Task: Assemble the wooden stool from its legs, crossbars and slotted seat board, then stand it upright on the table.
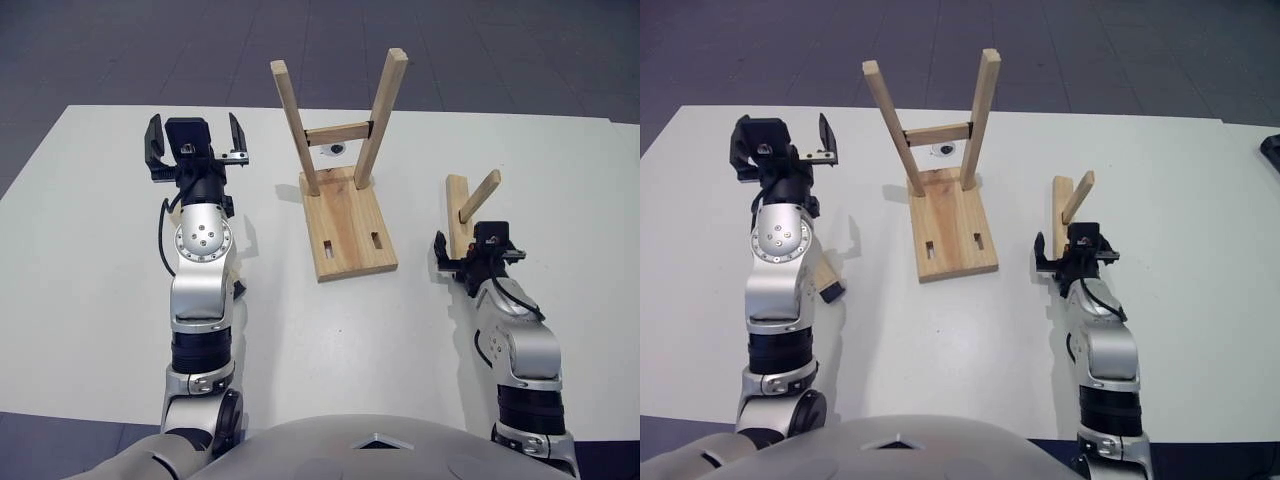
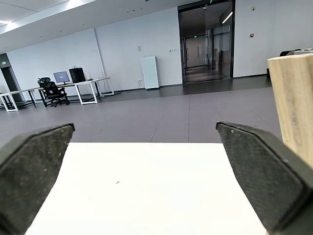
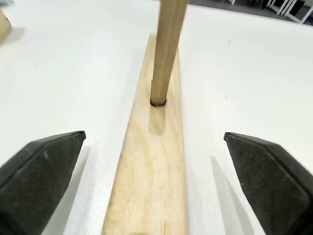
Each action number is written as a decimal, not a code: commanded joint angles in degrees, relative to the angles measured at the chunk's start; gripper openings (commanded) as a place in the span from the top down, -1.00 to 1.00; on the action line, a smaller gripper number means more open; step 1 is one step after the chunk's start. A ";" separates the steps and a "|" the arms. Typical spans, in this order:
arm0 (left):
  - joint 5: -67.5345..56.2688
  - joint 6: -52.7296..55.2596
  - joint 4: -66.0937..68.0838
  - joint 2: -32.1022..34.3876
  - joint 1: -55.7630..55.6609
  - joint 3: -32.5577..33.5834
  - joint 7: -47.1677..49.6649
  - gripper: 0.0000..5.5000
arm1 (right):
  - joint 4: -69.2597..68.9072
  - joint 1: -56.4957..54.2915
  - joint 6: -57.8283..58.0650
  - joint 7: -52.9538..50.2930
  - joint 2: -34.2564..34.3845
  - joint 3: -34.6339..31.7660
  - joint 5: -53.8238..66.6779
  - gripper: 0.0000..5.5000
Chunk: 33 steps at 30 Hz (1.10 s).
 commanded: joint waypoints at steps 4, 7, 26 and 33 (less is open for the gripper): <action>0.14 1.47 -0.36 -0.20 -0.39 0.13 -0.57 -0.96 | 0.54 -3.84 14.38 1.78 0.17 -3.13 3.77 -0.44; -0.28 2.07 -0.63 -0.78 -0.54 0.36 -0.58 -0.96 | -1.05 -5.13 19.94 1.69 0.18 -4.21 4.66 -0.28; -2.91 6.68 0.47 -2.72 -1.48 2.67 -1.29 -0.96 | -1.02 -15.93 20.82 0.30 2.77 -16.14 7.59 0.25; -10.76 7.78 0.26 -1.12 -4.59 10.27 -4.10 -0.96 | -4.67 -26.79 -2.39 10.80 -4.79 -17.48 11.89 0.25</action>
